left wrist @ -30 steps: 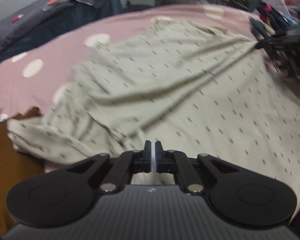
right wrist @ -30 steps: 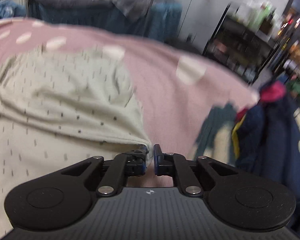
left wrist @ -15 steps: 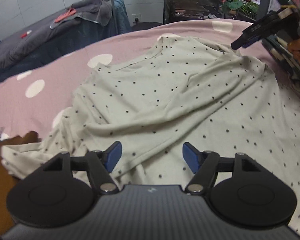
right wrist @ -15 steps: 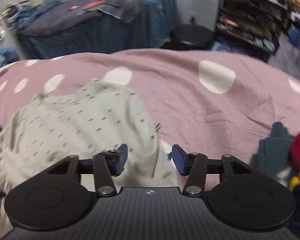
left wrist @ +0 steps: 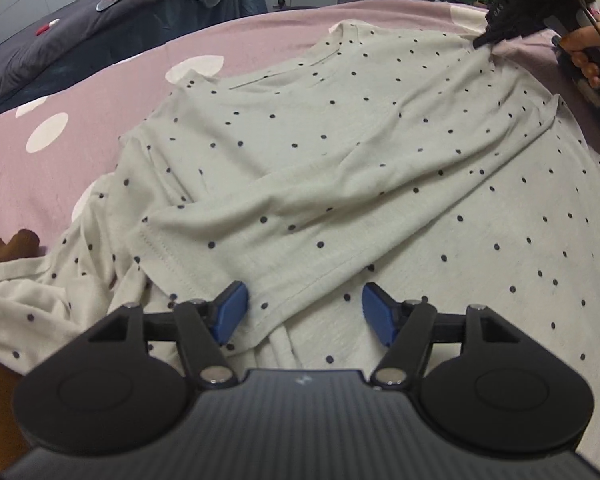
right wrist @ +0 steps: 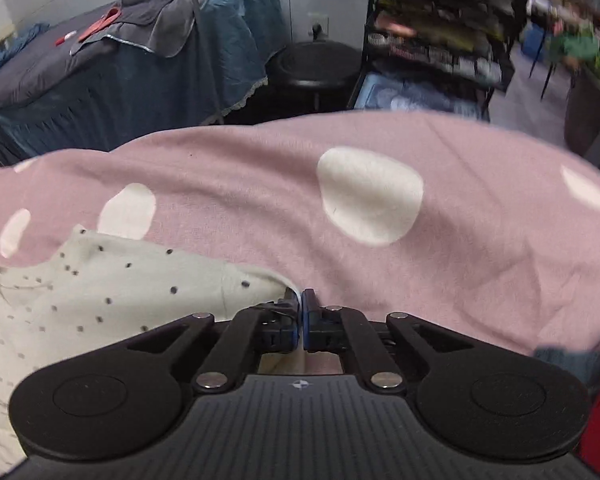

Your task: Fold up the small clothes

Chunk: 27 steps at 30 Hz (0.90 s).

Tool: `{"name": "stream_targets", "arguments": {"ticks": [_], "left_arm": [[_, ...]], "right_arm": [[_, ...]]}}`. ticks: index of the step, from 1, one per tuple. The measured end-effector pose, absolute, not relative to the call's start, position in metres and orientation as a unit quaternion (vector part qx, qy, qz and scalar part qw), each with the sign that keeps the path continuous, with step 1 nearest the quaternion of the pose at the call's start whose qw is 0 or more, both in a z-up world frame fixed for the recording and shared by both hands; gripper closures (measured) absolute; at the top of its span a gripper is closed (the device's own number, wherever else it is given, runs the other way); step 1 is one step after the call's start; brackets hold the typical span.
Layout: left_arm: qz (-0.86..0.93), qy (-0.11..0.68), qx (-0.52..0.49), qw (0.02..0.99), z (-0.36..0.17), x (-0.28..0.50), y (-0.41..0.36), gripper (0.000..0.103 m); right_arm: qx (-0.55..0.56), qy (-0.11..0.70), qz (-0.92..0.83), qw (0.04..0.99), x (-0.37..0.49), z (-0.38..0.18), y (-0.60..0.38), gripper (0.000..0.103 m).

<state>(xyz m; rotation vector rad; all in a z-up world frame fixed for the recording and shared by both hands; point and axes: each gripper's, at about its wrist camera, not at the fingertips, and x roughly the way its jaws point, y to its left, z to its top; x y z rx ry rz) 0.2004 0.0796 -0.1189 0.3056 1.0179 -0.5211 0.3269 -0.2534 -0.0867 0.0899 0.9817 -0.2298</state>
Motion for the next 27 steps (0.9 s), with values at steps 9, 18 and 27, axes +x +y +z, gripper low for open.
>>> {"name": "stream_targets", "arguments": {"ticks": [9, 18, 27], "left_arm": [[-0.242, 0.464, 0.128, 0.842, -0.087, 0.180, 0.101, 0.034], [-0.238, 0.489, 0.148, 0.826, -0.111, 0.180, 0.091, 0.034], [-0.172, 0.421, 0.129, 0.881, -0.044, 0.127, 0.167, 0.012]], "right_arm": [[0.069, 0.406, -0.015, 0.911, 0.258, -0.034, -0.239, 0.037], [-0.011, 0.479, 0.034, 0.877, 0.212, -0.095, -0.206, 0.041], [-0.008, 0.382, 0.133, 0.915, 0.161, -0.026, -0.165, 0.006]]}}
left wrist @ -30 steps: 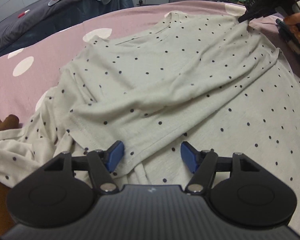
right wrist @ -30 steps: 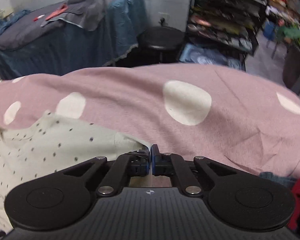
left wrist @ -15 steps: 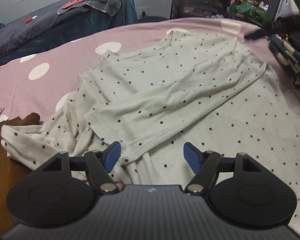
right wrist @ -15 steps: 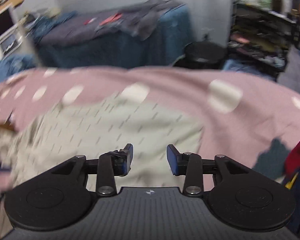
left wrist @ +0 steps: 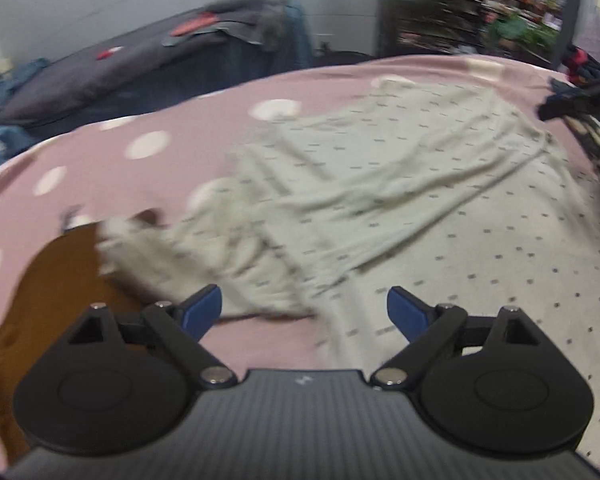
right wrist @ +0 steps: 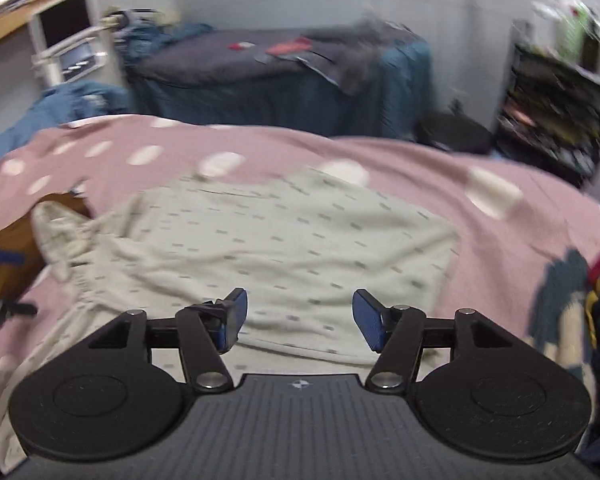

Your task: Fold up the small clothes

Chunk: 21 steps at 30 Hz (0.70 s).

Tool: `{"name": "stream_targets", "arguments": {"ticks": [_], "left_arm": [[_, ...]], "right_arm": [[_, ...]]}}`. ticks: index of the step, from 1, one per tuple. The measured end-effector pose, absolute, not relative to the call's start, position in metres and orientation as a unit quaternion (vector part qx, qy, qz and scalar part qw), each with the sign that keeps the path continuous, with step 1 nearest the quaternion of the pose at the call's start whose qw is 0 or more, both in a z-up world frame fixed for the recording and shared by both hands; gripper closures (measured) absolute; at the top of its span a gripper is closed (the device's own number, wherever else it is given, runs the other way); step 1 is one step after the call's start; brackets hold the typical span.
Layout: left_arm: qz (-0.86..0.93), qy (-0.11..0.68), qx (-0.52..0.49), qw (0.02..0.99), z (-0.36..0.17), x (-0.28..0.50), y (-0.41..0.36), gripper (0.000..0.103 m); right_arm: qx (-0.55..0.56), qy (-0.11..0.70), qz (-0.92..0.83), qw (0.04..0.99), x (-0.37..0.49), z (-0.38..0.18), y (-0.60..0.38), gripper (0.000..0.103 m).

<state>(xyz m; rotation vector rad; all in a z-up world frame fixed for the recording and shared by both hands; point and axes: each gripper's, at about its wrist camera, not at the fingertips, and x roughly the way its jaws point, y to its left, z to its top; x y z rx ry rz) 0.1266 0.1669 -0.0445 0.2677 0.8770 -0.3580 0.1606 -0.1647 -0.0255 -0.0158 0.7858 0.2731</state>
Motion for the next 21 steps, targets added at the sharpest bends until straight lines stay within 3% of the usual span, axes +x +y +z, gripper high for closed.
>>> {"name": "stream_targets", "arguments": {"ticks": [7, 8, 19, 21], "left_arm": [[-0.108, 0.432, 0.077, 0.892, -0.052, 0.113, 0.215, 0.014], [-0.113, 0.432, 0.069, 0.892, -0.054, 0.111, 0.214, 0.014], [-0.109, 0.433, 0.020, 0.894, -0.076, 0.098, 0.224, 0.014], [-0.102, 0.434, 0.014, 0.895, -0.077, 0.097, 0.230, 0.014]], "right_arm": [[-0.022, 0.382, 0.302, 0.873, 0.178, -0.035, -0.049, 0.009], [-0.023, 0.387, 0.323, 0.863, 0.183, -0.038, -0.027, 0.013], [-0.002, 0.415, 0.375, 0.829, 0.278, -0.059, 0.154, 0.014], [0.001, 0.439, 0.368, 0.820, 0.290, -0.071, 0.171, 0.023]]}}
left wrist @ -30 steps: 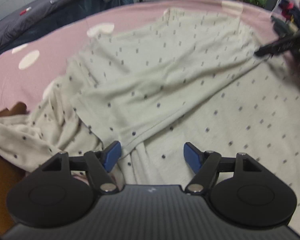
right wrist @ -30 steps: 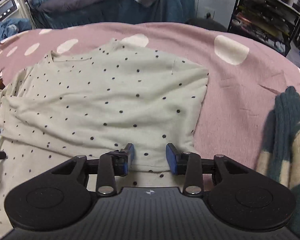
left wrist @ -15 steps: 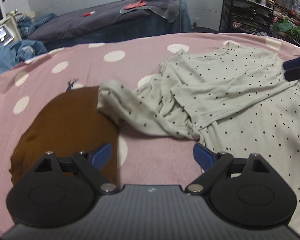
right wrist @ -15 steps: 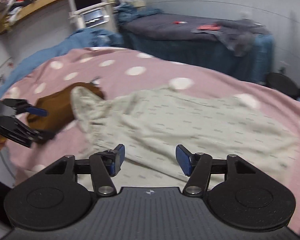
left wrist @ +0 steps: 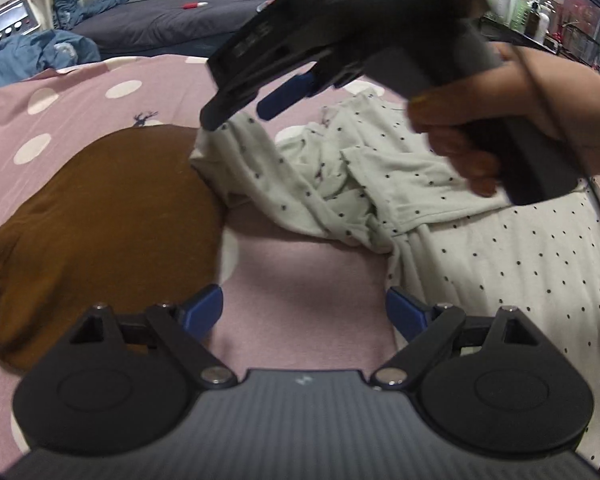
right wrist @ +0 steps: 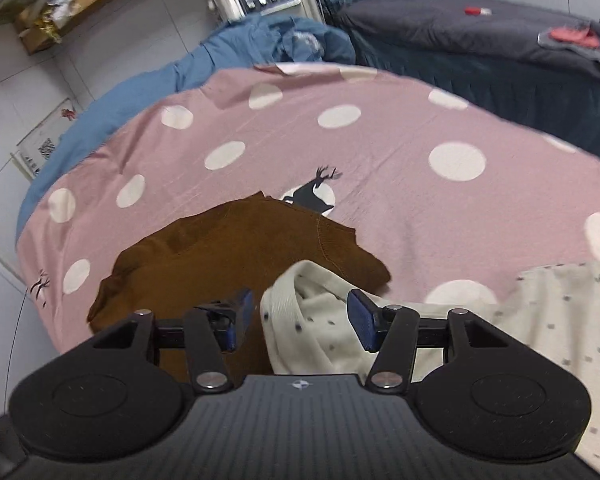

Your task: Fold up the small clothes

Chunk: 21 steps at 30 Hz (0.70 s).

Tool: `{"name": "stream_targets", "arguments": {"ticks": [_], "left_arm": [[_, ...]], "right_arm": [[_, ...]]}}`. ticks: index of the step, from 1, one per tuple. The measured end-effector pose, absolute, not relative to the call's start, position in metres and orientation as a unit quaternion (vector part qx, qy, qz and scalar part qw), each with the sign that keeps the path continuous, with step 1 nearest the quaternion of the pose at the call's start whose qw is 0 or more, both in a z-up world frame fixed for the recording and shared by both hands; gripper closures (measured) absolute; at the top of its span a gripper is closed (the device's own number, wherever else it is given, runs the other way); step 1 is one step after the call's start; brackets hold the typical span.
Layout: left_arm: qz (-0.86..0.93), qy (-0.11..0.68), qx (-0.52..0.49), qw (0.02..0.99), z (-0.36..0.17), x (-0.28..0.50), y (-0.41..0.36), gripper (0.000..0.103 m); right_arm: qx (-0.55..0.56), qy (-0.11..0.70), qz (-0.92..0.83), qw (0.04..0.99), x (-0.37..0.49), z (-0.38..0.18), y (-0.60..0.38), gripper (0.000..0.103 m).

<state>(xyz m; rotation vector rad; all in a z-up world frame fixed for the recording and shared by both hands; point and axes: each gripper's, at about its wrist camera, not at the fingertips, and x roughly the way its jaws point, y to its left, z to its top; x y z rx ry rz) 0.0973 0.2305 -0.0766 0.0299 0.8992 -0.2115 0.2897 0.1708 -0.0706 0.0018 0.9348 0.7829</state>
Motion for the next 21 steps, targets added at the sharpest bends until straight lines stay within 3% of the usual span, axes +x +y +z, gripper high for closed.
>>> {"name": "stream_targets", "arguments": {"ticks": [1, 2, 9, 14, 18, 19, 21], "left_arm": [[-0.100, 0.434, 0.010, 0.895, -0.076, 0.097, 0.234, 0.014], [-0.097, 0.434, 0.007, 0.896, -0.075, 0.096, 0.238, 0.014], [-0.081, 0.422, 0.005, 0.903, -0.067, 0.090, 0.247, 0.013], [-0.088, 0.404, 0.006, 0.910, -0.056, 0.092, 0.240, 0.013], [-0.107, 0.403, 0.023, 0.909, -0.051, 0.101, 0.223, 0.013], [-0.115, 0.402, 0.026, 0.908, -0.051, 0.103, 0.217, 0.012], [-0.127, 0.402, 0.028, 0.906, -0.052, 0.106, 0.208, 0.012]], "right_arm": [[0.002, 0.456, 0.376, 0.806, 0.294, -0.076, 0.180, 0.073], [0.004, 0.465, 0.385, 0.798, 0.297, -0.077, 0.189, 0.093], [0.143, 0.345, 0.448, 0.812, 0.283, -0.004, 0.169, 0.093], [0.113, 0.267, 0.369, 0.883, 0.255, 0.023, 0.098, 0.093], [0.094, 0.339, 0.200, 0.915, 0.228, -0.022, 0.021, 0.090], [0.097, 0.373, 0.174, 0.906, 0.220, -0.041, 0.003, 0.082], [0.105, 0.467, 0.148, 0.865, 0.205, -0.090, -0.032, 0.078]]}}
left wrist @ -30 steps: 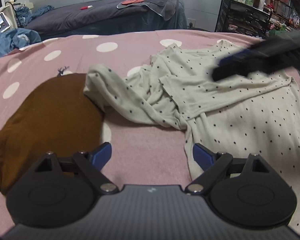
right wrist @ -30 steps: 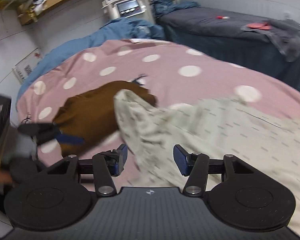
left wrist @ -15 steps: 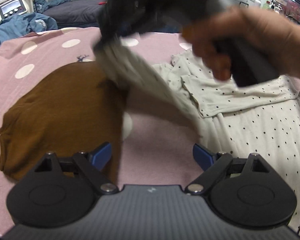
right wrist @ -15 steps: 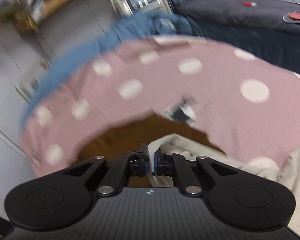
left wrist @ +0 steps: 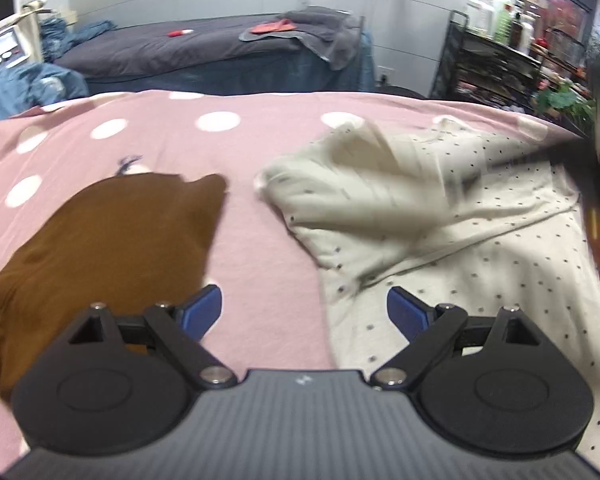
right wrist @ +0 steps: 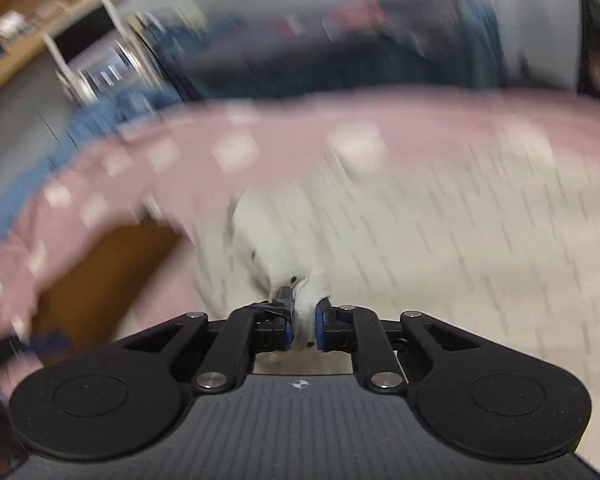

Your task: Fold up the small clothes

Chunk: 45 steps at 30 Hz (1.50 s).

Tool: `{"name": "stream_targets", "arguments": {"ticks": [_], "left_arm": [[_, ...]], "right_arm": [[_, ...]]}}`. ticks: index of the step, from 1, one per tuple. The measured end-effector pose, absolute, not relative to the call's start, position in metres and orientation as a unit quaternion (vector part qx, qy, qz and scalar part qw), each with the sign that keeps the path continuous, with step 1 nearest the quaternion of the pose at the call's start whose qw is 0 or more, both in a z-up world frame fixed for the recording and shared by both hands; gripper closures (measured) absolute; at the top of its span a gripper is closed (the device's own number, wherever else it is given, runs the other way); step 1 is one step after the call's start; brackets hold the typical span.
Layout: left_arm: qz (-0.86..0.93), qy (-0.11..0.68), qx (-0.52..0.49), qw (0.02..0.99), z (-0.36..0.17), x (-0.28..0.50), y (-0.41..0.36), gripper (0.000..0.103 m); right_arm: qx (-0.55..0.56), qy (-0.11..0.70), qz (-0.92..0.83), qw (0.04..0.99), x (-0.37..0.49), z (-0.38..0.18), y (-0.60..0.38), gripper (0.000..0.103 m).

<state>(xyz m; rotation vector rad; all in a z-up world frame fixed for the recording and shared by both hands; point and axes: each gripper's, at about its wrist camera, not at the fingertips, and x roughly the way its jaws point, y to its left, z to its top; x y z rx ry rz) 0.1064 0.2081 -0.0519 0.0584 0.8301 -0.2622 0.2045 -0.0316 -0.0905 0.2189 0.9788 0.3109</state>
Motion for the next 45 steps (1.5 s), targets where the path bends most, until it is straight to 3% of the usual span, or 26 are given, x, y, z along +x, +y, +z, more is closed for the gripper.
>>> {"name": "stream_targets", "arguments": {"ticks": [1, 2, 5, 9, 11, 18, 19, 21, 22, 25, 30, 31, 33, 35, 37, 40, 43, 45], "left_arm": [[-0.131, 0.404, 0.030, 0.905, -0.053, 0.109, 0.203, 0.012], [-0.135, 0.406, 0.032, 0.903, -0.055, 0.111, 0.199, 0.012], [-0.145, 0.412, 0.038, 0.898, -0.061, 0.116, 0.186, 0.012], [-0.157, 0.416, 0.043, 0.895, -0.066, 0.120, 0.172, 0.012], [-0.170, 0.417, 0.054, 0.891, -0.069, 0.119, 0.162, 0.012], [-0.195, 0.422, 0.070, 0.883, -0.073, 0.114, 0.146, 0.012], [-0.197, 0.423, 0.071, 0.882, -0.074, 0.115, 0.144, 0.012], [-0.198, 0.425, 0.072, 0.880, -0.075, 0.117, 0.143, 0.012], [-0.199, 0.424, 0.071, 0.881, -0.075, 0.117, 0.142, 0.012], [-0.198, 0.421, 0.071, 0.882, -0.076, 0.119, 0.142, 0.012], [-0.199, 0.410, 0.083, 0.886, -0.075, 0.123, 0.135, 0.012], [-0.199, 0.410, 0.084, 0.886, -0.074, 0.124, 0.134, 0.012], [-0.198, 0.409, 0.084, 0.887, -0.073, 0.128, 0.132, 0.012], [-0.194, 0.405, 0.081, 0.890, -0.072, 0.131, 0.129, 0.012], [-0.193, 0.398, 0.078, 0.893, -0.069, 0.134, 0.124, 0.012], [-0.199, 0.389, 0.079, 0.896, -0.065, 0.135, 0.115, 0.012], [-0.208, 0.395, 0.090, 0.890, -0.066, 0.132, 0.105, 0.012], [-0.214, 0.394, 0.091, 0.889, -0.067, 0.129, 0.101, 0.012]], "right_arm": [[0.106, 0.509, 0.140, 0.843, 0.197, -0.112, -0.046, 0.075], [0.130, 0.507, 0.155, 0.838, 0.189, -0.120, -0.060, 0.081], [0.123, 0.474, 0.161, 0.857, 0.182, -0.099, -0.072, 0.058], [0.065, 0.394, 0.196, 0.896, 0.211, -0.064, -0.052, 0.048], [0.039, 0.387, 0.231, 0.892, 0.238, -0.058, -0.037, 0.038], [-0.062, 0.458, 0.261, 0.847, 0.317, -0.101, 0.033, 0.040], [-0.079, 0.470, 0.252, 0.842, 0.318, -0.110, 0.038, 0.042], [-0.068, 0.491, 0.250, 0.832, 0.318, -0.117, 0.036, 0.090], [-0.049, 0.478, 0.244, 0.842, 0.313, -0.111, 0.030, 0.099], [0.031, 0.426, 0.154, 0.891, 0.301, -0.076, -0.021, 0.099], [0.185, 0.419, 0.076, 0.886, 0.254, -0.038, -0.140, 0.098], [0.186, 0.415, 0.048, 0.889, 0.237, -0.032, -0.162, 0.096], [0.197, 0.436, 0.025, 0.878, 0.213, -0.034, -0.193, 0.082], [0.225, 0.492, 0.035, 0.841, 0.199, -0.051, -0.211, 0.051], [0.252, 0.498, 0.059, 0.828, 0.184, -0.058, -0.224, 0.049], [0.203, 0.463, 0.066, 0.860, 0.168, -0.044, -0.227, 0.047], [0.088, 0.428, 0.073, 0.897, 0.170, -0.027, -0.213, 0.047], [0.031, 0.414, 0.086, 0.906, 0.181, -0.024, -0.198, 0.039]]}}
